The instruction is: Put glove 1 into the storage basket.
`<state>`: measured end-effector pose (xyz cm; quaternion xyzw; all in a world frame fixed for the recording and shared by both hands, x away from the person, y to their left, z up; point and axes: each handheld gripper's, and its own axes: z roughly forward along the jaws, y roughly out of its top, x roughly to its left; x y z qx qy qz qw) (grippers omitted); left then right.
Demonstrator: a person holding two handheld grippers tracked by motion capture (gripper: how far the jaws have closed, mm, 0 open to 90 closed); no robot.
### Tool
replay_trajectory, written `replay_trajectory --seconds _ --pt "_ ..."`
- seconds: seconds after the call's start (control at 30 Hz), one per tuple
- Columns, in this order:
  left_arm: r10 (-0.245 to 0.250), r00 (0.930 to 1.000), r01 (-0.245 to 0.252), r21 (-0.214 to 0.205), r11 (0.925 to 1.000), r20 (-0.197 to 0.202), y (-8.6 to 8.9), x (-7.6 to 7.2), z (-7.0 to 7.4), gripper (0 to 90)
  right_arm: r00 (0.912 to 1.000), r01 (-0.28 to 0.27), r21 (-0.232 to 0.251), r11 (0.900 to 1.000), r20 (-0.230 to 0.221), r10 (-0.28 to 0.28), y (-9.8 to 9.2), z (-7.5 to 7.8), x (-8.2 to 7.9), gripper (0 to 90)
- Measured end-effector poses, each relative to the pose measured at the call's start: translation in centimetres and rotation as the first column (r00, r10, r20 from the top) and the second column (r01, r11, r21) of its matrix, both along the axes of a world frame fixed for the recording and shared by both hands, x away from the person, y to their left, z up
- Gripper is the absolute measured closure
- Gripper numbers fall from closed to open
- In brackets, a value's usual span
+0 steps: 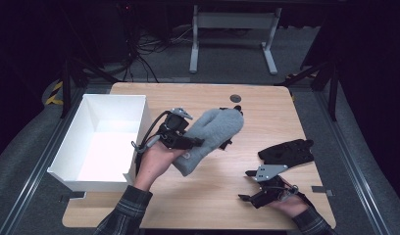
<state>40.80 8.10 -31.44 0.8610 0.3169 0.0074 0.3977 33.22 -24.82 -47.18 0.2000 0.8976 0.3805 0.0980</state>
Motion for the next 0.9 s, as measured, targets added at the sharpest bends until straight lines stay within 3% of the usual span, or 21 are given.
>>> replay_trajectory --seconds 0.23,0.57,0.9 --pt "0.029 0.9993 -0.029 -0.004 0.9996 0.023 1.5 0.7 2.2 68.9 1.0 0.001 0.0 1.0 0.0 -0.001 0.0 0.0 0.0 13.8" --pt "0.086 0.9948 -0.085 -0.015 0.9962 0.054 4.7 1.4 4.2 69.0 1.0 0.002 0.0 1.0 0.0 -0.002 0.0 0.0 0.0 13.7" --pt "0.183 0.9817 -0.183 -0.016 0.9831 0.053 8.9 1.9 5.1 69.0 1.0 0.002 0.0 1.0 0.0 -0.002 0.0 0.0 0.0 13.5"
